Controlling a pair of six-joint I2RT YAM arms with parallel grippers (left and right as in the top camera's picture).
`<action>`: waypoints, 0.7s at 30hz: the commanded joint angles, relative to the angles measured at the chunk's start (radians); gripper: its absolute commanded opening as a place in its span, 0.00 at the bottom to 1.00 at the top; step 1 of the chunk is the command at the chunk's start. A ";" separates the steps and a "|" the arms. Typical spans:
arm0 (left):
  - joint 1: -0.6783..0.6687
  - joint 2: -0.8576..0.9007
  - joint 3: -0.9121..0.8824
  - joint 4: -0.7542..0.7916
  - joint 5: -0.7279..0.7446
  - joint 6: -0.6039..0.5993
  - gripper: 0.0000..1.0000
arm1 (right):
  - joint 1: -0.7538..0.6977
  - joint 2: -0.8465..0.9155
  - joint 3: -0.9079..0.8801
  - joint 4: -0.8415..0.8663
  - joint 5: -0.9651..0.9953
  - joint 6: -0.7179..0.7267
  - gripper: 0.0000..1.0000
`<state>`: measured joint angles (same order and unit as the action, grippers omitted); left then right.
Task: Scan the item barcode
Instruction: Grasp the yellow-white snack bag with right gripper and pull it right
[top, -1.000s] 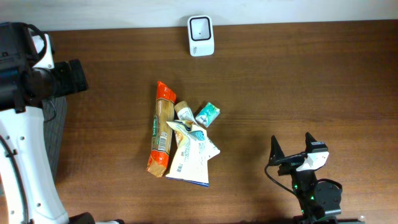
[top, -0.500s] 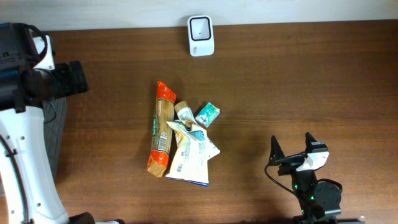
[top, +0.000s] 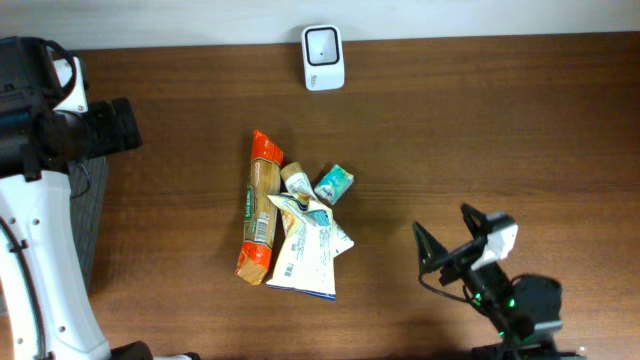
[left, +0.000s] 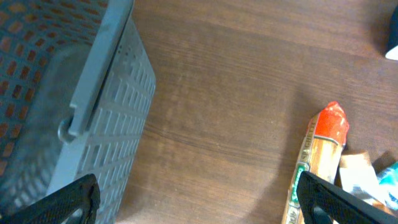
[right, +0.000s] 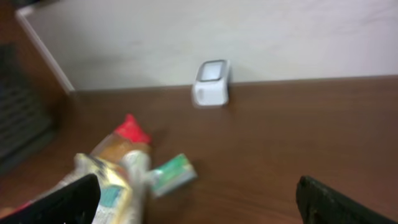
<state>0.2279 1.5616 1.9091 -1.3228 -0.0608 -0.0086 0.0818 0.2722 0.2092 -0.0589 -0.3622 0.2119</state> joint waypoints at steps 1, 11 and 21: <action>0.004 -0.005 0.010 -0.002 -0.008 0.000 0.99 | -0.004 0.313 0.286 -0.125 -0.241 0.003 0.98; 0.004 -0.005 0.010 -0.002 -0.008 0.001 0.99 | 0.319 1.294 1.052 -0.684 -0.254 -0.151 0.98; 0.004 -0.005 0.010 -0.001 -0.008 0.001 0.99 | 0.418 1.601 1.051 -0.605 -0.265 -0.095 0.98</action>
<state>0.2279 1.5623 1.9102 -1.3243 -0.0608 -0.0086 0.4938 1.8286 1.2419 -0.6884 -0.6296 0.0872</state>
